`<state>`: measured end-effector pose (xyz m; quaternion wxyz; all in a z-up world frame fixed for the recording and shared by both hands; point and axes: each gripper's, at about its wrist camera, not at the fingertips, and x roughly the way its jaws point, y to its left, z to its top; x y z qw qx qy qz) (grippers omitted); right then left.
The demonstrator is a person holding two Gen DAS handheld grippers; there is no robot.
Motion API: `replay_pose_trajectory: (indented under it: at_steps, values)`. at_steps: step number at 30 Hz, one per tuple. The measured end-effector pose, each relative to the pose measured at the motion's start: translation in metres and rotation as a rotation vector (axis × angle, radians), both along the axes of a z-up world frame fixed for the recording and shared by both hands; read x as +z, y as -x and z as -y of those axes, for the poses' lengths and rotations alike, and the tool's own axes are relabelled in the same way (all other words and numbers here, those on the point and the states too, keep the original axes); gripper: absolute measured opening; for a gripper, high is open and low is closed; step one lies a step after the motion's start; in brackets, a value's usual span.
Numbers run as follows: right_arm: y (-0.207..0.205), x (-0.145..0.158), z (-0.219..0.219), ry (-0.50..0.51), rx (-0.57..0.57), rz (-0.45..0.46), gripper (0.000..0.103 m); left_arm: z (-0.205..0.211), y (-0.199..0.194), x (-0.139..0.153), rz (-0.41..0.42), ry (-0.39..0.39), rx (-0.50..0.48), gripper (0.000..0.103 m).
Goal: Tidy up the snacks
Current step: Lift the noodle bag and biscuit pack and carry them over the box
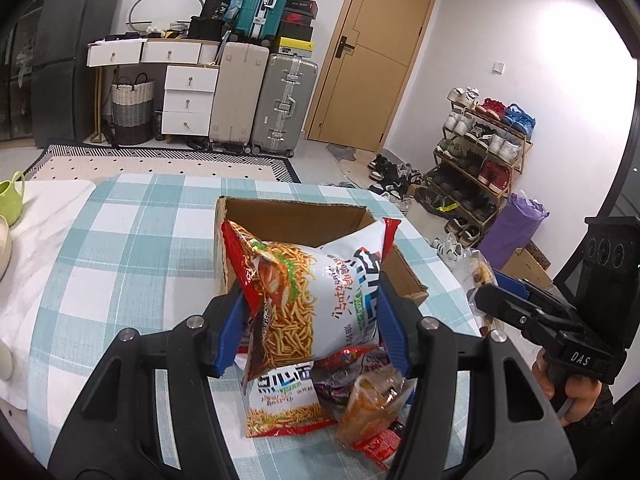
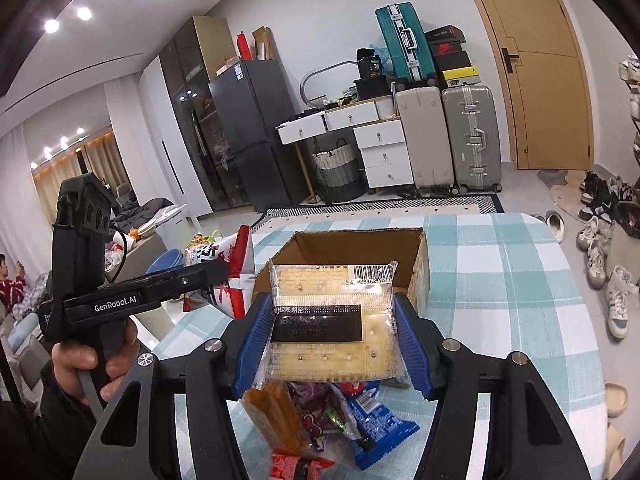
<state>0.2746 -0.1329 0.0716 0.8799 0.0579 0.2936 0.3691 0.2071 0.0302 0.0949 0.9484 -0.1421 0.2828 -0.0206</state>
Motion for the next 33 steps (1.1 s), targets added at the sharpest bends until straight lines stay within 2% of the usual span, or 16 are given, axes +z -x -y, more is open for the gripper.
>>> replay_pose_trajectory:
  at_steps: [21, 33]
  values:
    - [-0.058, -0.024, -0.04, 0.02, 0.053, -0.017, 0.061, -0.015, -0.078, -0.028, -0.059, -0.043, 0.031, 0.056]
    - [-0.077, -0.036, -0.055, 0.049, 0.058, -0.002, 0.061, -0.021, -0.106, -0.042, -0.071, -0.067, 0.029, 0.056]
